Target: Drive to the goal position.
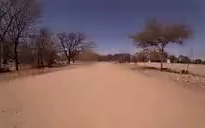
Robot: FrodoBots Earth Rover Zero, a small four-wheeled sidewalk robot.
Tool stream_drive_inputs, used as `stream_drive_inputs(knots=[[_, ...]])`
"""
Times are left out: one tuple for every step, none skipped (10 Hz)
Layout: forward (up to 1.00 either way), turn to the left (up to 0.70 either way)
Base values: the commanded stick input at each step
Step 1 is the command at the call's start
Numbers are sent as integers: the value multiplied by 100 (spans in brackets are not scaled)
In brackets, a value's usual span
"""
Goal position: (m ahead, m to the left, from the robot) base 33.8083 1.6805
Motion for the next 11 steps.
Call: stream_drive_inputs(knots=[[100, 0], [100, 0], [100, 0], [100, 0], [100, 0], [100, 0], [100, 0], [100, 0], [100, 0], [100, 0], [100, 0]])
